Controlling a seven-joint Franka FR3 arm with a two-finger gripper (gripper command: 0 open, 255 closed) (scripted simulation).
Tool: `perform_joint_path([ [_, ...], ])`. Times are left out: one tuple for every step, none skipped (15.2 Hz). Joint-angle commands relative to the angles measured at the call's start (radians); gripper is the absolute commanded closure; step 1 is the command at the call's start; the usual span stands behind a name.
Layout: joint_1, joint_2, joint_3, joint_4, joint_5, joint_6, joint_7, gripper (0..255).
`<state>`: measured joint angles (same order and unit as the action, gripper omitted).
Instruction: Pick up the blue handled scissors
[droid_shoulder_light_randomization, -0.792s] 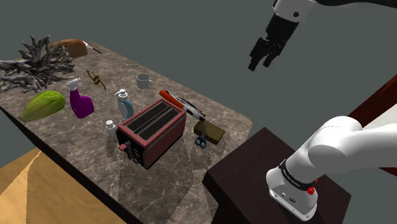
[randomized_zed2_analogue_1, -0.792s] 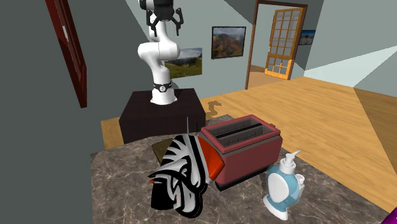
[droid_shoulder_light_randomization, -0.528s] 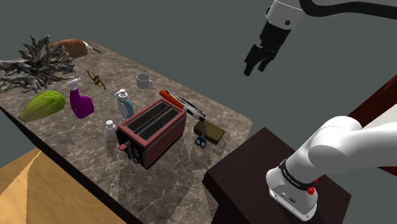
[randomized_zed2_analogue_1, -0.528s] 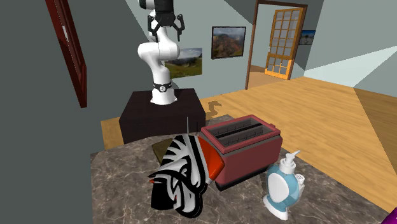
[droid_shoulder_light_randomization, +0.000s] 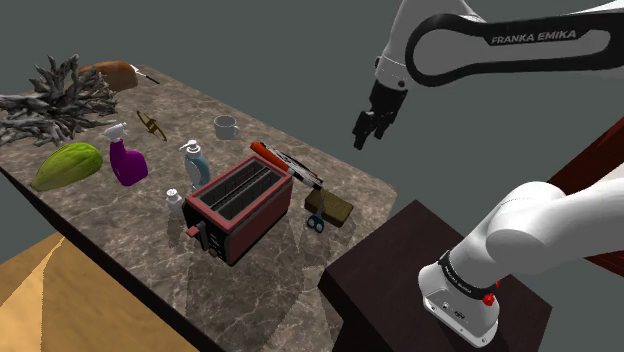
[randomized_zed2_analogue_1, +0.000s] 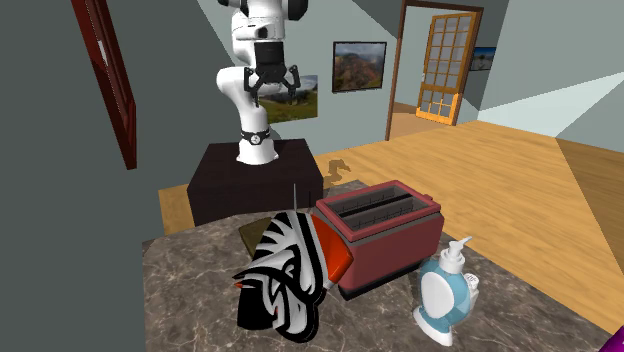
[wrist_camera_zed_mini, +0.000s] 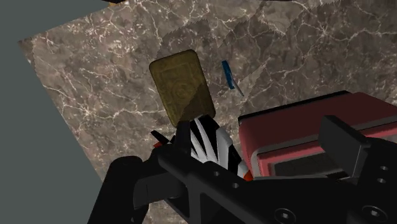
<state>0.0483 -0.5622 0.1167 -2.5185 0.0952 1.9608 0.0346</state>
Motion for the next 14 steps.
perform_joint_path([
  [0.004,0.047,0.006,-0.021,-0.003,0.06,-0.015,0],
  [0.007,0.077,0.01,-0.029,-0.005,0.092,-0.02,0],
  [0.009,0.108,0.015,-0.036,-0.006,0.125,-0.025,0],
  [0.011,0.14,0.019,-0.042,-0.009,0.157,-0.03,0],
  [0.013,0.173,0.024,-0.046,-0.012,0.19,-0.034,0],
  [0.014,0.207,0.028,-0.05,-0.015,0.222,-0.038,0],
  [0.015,0.243,0.033,-0.051,-0.019,0.254,-0.041,0],
  [0.016,0.279,0.038,-0.052,-0.024,0.285,-0.044,0],
  [0.017,0.316,0.042,-0.051,-0.03,0.316,-0.046,0],
  [0.018,0.355,0.047,-0.049,-0.037,0.347,-0.048,0],
  [0.019,0.393,0.051,-0.046,-0.045,0.377,-0.048,0],
  [0.019,0.433,0.055,-0.041,-0.054,0.406,-0.048,0],
  [0.02,0.473,0.058,-0.035,-0.065,0.435,-0.047,0],
  [0.02,0.514,0.062,-0.028,-0.077,0.463,-0.045,0],
])
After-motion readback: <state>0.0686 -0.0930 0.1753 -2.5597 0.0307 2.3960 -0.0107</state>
